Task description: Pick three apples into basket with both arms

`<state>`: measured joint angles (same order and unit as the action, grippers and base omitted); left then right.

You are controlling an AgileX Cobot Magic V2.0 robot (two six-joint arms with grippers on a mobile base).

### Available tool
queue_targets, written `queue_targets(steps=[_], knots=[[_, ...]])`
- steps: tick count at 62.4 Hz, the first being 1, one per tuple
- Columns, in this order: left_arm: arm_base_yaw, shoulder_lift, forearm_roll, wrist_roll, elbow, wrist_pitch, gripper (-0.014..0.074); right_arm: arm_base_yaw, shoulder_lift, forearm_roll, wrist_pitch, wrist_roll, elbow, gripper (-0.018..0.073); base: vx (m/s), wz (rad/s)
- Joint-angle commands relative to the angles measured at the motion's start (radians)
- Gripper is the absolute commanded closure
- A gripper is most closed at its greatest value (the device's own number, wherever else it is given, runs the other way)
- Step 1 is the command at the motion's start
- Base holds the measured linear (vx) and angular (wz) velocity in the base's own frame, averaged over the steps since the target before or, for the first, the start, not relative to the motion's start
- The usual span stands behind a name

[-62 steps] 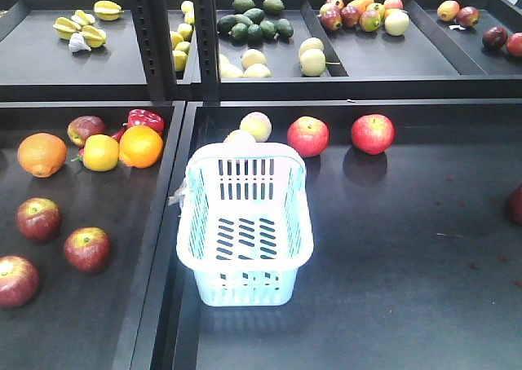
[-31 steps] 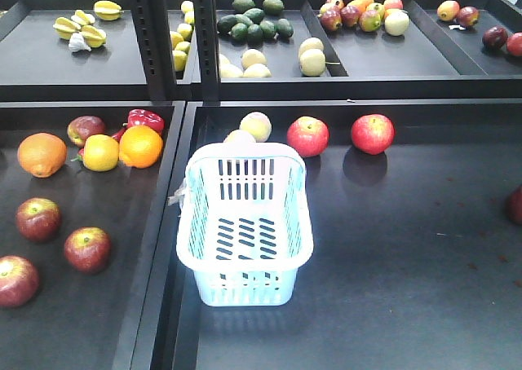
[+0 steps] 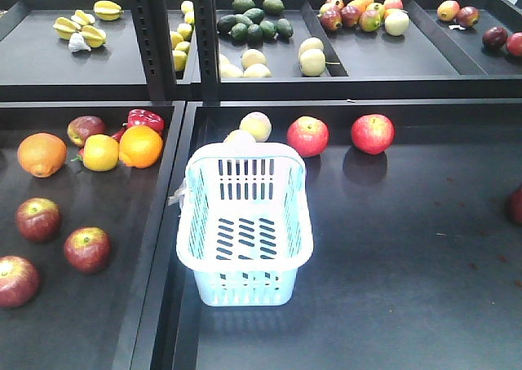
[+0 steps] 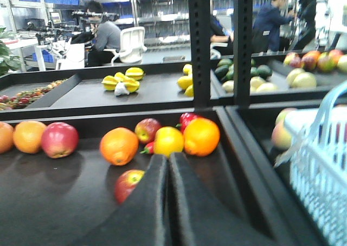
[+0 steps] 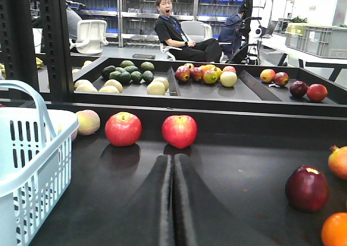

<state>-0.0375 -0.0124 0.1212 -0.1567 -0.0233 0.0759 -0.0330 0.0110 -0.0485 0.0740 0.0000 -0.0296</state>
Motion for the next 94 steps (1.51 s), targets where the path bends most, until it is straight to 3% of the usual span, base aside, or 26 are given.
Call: queue_targets(steps=[1,10,23,40,54,62,67,73,79,87,94], knots=[[-0.001,-0.022,-0.093,-0.118,-0.027,-0.084,0.0603,0.002,0.009,-0.004,-0.074,0.0,-0.01,0.0563,0.0,0.0],[-0.001,-0.022,-0.307,-0.331,-0.027,-0.083,0.0603,0.002,0.009,-0.004,-0.074,0.0,-0.01,0.0563,0.0,0.0],[-0.001,-0.022,-0.391,-0.374,-0.019,-0.118,0.0603,0.002,0.009,-0.004,-0.074,0.0,-0.01,0.0563,0.0,0.0],[-0.001,-0.022,-0.754,-0.644,-0.017,-0.327,0.0603,0.002,0.009,-0.004,-0.074,0.0,-0.01,0.0563,0.0,0.0],[-0.001,-0.022,-0.762,-0.813,0.107,-0.339,0.0603,0.002,0.009,-0.004,-0.074,0.0,-0.01,0.0563,0.0,0.0],[-0.001,-0.018,-0.583,-0.806,0.25,-0.34,0.0603,0.002,0.009,-0.004,-0.074,0.0,-0.01,0.0563,0.0,0.0],[-0.001,0.005,-0.386,-0.812,0.35,-0.343,0.0603,0.002,0.009,-0.004,-0.074,0.0,-0.01,0.0563,0.0,0.0],[-0.001,0.043,-0.214,-0.829,0.449,-0.343,0.0603,0.002,0.009,-0.004,-0.074,0.0,-0.01,0.0563,0.0,0.0],[-0.001,0.104,-0.015,-0.892,0.546,-0.343,0.0603,0.002,0.009,-0.004,-0.074,0.0,-0.01,0.0563,0.0,0.0],[0.0,0.216,0.277,-1.074,0.626,-0.386,0.0603,0.002,0.009,-0.004,-0.074,0.0,-0.01,0.0563,0.0,0.0],[0.0,0.347,0.589,-1.309,0.666,-0.564,0.0603,0.002,0.009,-0.004,-0.074,0.0,-0.01,0.0563,0.0,0.0]])
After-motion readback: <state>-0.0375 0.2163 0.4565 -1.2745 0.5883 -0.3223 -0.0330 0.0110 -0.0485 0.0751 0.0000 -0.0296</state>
